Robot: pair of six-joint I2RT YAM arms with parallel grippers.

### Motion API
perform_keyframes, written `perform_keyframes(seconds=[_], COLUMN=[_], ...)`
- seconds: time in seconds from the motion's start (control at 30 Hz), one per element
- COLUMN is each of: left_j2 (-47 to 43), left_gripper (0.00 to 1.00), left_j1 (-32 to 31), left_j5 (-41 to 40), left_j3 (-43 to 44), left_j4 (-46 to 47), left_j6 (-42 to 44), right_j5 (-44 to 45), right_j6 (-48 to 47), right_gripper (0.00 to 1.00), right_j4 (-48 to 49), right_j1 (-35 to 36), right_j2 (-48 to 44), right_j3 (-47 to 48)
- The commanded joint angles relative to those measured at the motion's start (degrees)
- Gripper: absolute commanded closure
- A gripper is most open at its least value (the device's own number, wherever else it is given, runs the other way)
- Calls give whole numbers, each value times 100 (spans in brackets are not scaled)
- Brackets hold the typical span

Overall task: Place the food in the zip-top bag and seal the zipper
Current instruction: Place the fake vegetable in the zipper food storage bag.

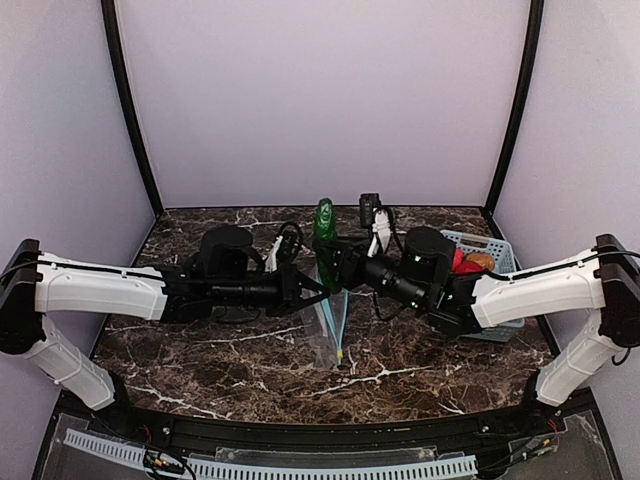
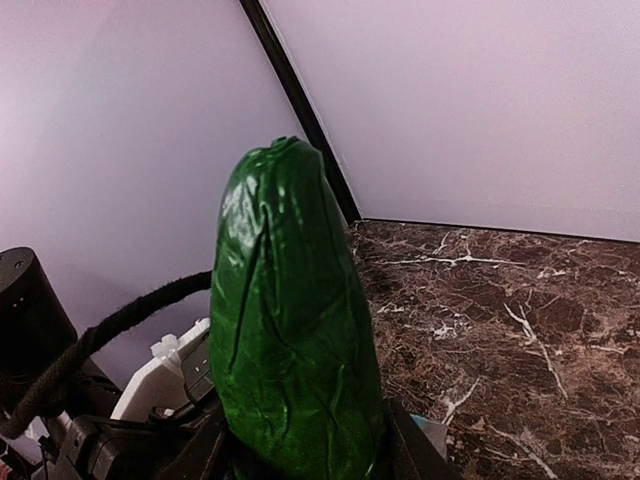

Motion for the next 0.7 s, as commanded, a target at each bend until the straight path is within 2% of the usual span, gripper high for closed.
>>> perform_keyframes(seconds=[0.0,0.3,0.53,0.67], left_j2=[-214,-104,-89,-107], left_gripper=[99,99,99,99], left_j1=[-31,-24,-26,-16], left_j5=[-102,-197,-255,-276], left_j3=[-172,-326,-361,-432], left_j4=[178,450,487,576], left_j6=[8,-70,-59,-66], right_j5=[76,199,509,487], right_j6=[379,1662,2027,2448], right_gripper=[88,86,76,74], right_j4=[-649,-1898,-2733,-3082], right_j1=[35,205,506,559], right_j2=[-94,-360,-566,-677], right_j3=[58,-119,-55,-73])
